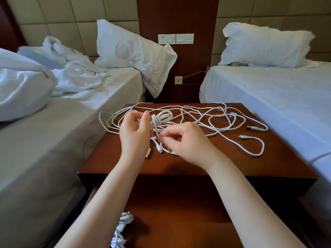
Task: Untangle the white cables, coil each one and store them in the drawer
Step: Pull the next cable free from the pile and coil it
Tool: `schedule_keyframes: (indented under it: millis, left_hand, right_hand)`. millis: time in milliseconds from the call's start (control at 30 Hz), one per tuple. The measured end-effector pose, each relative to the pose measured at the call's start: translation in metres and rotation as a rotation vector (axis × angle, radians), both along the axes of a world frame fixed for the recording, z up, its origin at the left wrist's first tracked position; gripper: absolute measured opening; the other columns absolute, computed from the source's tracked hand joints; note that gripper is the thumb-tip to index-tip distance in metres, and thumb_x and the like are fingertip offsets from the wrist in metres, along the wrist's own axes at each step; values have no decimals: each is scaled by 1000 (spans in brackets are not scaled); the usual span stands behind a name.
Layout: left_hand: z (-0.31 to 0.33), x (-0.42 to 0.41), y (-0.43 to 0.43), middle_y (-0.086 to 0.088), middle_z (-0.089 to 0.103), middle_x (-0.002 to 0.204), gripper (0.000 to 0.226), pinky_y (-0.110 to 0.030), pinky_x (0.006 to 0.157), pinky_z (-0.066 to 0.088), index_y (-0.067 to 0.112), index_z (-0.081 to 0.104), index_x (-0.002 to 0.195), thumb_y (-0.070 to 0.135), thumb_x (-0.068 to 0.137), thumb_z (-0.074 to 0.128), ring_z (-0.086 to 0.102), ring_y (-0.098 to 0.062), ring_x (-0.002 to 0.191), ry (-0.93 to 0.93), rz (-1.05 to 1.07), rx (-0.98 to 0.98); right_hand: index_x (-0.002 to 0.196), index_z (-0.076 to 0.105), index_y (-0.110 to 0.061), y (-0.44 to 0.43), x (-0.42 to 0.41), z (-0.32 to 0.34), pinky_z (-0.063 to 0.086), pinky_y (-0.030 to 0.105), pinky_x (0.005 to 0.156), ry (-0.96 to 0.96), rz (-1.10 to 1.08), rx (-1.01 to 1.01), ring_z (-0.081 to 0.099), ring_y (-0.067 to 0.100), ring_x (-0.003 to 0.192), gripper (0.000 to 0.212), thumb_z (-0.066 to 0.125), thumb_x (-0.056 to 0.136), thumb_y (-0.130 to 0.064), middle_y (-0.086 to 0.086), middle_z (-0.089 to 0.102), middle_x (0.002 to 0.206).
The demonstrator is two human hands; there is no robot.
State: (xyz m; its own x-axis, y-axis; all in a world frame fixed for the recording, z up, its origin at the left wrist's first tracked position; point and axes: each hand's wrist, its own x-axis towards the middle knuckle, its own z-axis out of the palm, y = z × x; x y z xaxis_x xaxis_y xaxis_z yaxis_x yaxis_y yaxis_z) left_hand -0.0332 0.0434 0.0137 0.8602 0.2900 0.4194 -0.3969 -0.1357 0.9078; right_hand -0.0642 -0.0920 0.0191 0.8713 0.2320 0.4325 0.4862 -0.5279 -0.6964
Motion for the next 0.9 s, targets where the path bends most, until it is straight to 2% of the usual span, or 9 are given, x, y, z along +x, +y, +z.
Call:
schedule_keyframes:
  millis: [100, 167, 233, 400, 500, 633, 733, 800, 900]
  left_hand:
    - [5, -5, -3, -4, 56, 62, 20, -29, 52, 47, 12, 54, 78, 21, 96, 55, 52, -13, 51, -12, -149, -135]
    - [11, -11, -6, -2, 52, 58, 21, -18, 44, 40, 11, 53, 76, 17, 96, 55, 46, -8, 45, -32, -278, -196]
    - [13, -14, -7, 3, 50, 53, 23, -14, 39, 34, 13, 52, 73, 18, 94, 56, 43, -6, 41, -40, -405, -178]
    - [11, -13, -3, 1, 52, 52, 21, -15, 39, 31, 16, 56, 69, 19, 88, 63, 40, -8, 41, -2, -726, -35]
    - [8, -13, 1, 1, 52, 51, 19, -15, 42, 32, 16, 58, 71, 16, 89, 64, 39, -8, 42, 62, -705, 245]
    - [1, -6, 3, 12, 55, 60, 17, -19, 54, 36, 24, 58, 71, 26, 83, 69, 44, 0, 51, 54, -546, 645]
    - [-3, 0, 2, 15, 58, 74, 11, -10, 57, 36, 27, 60, 79, 32, 83, 68, 54, 6, 65, 31, -416, 769]
    - [-5, 2, 2, 15, 62, 78, 8, -8, 59, 38, 24, 66, 85, 31, 88, 63, 56, 5, 70, 28, -386, 816]
    - [-8, 3, 2, 12, 61, 66, 19, -9, 53, 36, 17, 71, 81, 26, 92, 59, 54, 5, 59, 16, -368, 827]
  right_hand:
    - [95, 76, -22, -5, 4, -1, 48, 16, 66, 95, -23, 79, 59, -3, 62, 11, 68, 89, -26, -21, 62, 61]
    - [87, 74, -24, -13, 5, -3, 49, 27, 65, 171, 13, 132, 55, 2, 56, 10, 66, 91, -28, -12, 61, 58]
    - [79, 72, -23, -22, 5, -6, 51, 38, 79, 230, 39, 189, 54, 9, 62, 19, 62, 93, -31, -7, 60, 61]
    - [76, 68, -20, -39, 8, -8, 43, 25, 73, 254, 99, 272, 52, 12, 72, 15, 70, 83, -33, -2, 61, 72]
    - [78, 69, -18, -47, 9, -5, 48, 24, 75, 279, 109, 275, 60, 10, 76, 15, 70, 82, -33, 0, 67, 79]
    - [78, 69, -18, -51, 9, -5, 41, 20, 71, 292, 61, 159, 52, -4, 66, 13, 65, 90, -22, -14, 59, 66]
    - [76, 70, -21, -50, 11, -5, 41, 24, 72, 310, 4, 123, 51, -4, 60, 18, 62, 92, -22, -15, 56, 60]
    - [80, 71, -22, -50, 11, -4, 45, 25, 77, 326, -7, 110, 53, 10, 63, 17, 60, 94, -22, -11, 55, 57]
    - [92, 73, -16, -50, 10, -1, 51, 20, 76, 349, -13, 83, 64, 22, 77, 13, 60, 94, -17, -9, 66, 66]
